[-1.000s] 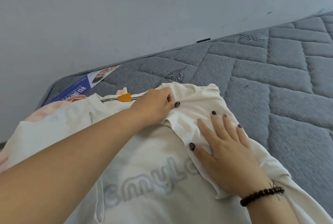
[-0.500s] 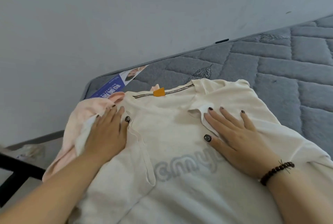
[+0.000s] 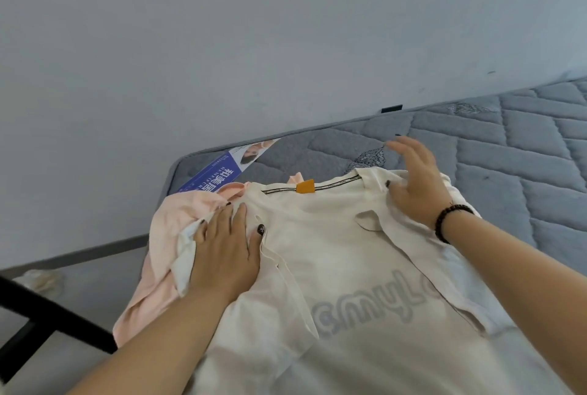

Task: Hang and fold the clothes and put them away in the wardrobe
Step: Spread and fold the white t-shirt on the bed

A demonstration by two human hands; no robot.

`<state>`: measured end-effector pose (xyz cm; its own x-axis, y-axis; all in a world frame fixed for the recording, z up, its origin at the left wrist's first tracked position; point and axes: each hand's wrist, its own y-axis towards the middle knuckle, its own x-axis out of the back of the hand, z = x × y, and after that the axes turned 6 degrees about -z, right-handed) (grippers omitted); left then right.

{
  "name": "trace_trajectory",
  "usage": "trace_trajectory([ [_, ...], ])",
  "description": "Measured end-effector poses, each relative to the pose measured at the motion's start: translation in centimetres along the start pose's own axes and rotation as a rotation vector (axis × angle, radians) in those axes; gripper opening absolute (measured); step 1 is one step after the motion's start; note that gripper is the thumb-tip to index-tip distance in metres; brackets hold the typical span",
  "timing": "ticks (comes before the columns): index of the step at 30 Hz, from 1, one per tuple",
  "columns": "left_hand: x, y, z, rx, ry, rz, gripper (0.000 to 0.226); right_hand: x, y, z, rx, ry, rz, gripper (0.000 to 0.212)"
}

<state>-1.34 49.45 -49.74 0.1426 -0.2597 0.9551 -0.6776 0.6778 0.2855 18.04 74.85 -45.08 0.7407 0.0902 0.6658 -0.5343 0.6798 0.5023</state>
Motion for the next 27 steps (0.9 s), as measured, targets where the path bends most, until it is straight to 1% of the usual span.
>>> trace_trajectory([
  [2,-0.2,0.1,0.1,-0.006,-0.004,-0.021,0.081,-2.7,0.4,-1.3,0.003,-0.277,0.248,0.064],
  [3,-0.3,0.2,0.2,-0.016,0.001,-0.036,0.076,-3.7,0.2,-1.7,0.015,-0.394,0.326,0.064],
  [4,-0.5,0.3,0.2,-0.032,0.008,-0.06,0.071,-4.3,0.0,-2.1,0.025,-0.458,0.36,0.064],
  [5,-0.6,0.4,0.2,-0.053,0.018,-0.096,0.066,-4.5,0.1,-2.2,0.029,-0.476,0.354,0.065],
  [7,-0.7,0.6,0.2,-0.112,0.036,-0.156,0.059,-4.4,0.0,-2.3,0.059,-0.446,0.282,0.071],
  [9,-0.7,0.7,0.0,-0.183,0.06,-0.229,0.056,-4.3,-0.3,-2.3,0.109,-0.406,0.142,0.074],
  [11,-0.5,0.7,-0.2,-0.212,0.099,-0.282,0.055,-4.6,-0.7,-2.4,0.162,-0.371,0.006,0.068],
  [13,-0.1,0.6,-0.3,-0.185,0.095,-0.262,0.055,-4.5,-1.1,-2.3,0.231,-0.38,-0.058,0.059],
  [15,0.9,0.2,-0.7,-0.085,0.011,-0.168,0.061,-4.0,-1.7,-1.9,0.261,-0.431,-0.028,0.06],
  [16,1.5,-0.1,-0.9,-0.007,-0.037,-0.113,0.065,-3.6,-2.2,-1.5,0.264,-0.442,-0.053,0.052],
  [17,2.0,-0.3,-1.2,0.073,-0.082,-0.06,0.064,-3.2,-2.6,-1.0,0.249,-0.437,-0.087,0.04],
  [18,2.6,-0.5,-1.5,0.147,-0.121,-0.019,0.056,-2.8,-3.2,-0.5,0.242,-0.445,-0.13,0.031],
  [19,3.2,-0.6,-1.8,0.207,-0.158,-0.002,0.046,-2.5,-3.8,-0.3,0.241,-0.443,-0.149,0.027],
  [20,4.1,-0.6,-2.1,0.248,-0.192,0.02,0.037,-2.1,-4.5,-0.2,0.234,-0.425,-0.128,0.027],
  [22,6.0,-0.9,-2.8,0.272,-0.221,0.026,0.03,-0.8,-6.1,0.0,0.142,-0.321,-0.071,0.026],
  [23,7.2,-1.2,-3.1,0.266,-0.222,0.025,0.03,0.1,-6.8,0.5,0.033,-0.244,-0.045,0.023],
  [25,9.3,-2.4,-3.5,0.187,-0.192,0.013,0.03,2.0,-8.2,1.4,-0.212,-0.102,0.007,0.015],
  [27,11.4,-4.5,-4.0,0.08,-0.163,-0.009,0.024,3.7,-9.1,2.0,-0.352,0.083,-0.017,0.016],
])
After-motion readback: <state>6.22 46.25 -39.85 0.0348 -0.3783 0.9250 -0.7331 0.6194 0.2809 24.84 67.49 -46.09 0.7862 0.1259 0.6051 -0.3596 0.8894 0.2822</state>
